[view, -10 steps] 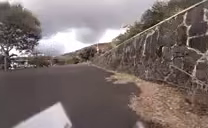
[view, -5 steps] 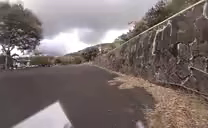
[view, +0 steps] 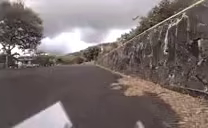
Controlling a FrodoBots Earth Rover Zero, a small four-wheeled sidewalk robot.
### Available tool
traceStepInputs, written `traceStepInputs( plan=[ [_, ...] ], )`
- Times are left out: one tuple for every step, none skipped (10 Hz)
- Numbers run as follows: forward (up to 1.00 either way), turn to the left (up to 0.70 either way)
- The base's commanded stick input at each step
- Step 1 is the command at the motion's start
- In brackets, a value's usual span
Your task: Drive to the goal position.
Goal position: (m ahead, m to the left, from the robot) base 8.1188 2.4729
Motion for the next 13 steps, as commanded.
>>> traceStepInputs(
  plan=[
    [1.00,0.00],
    [1.00,0.00],
    [1.00,-0.15],
    [1.00,-0.21],
    [1.00,-0.09],
    [1.00,-0.02],
    [1.00,-0.05],
    [1.00,-0.15],
    [1.00,-0.10],
    [1.00,0.00],
    [1.00,0.00],
    [1.00,0.00],
    [1.00,0.00]
  ],
)
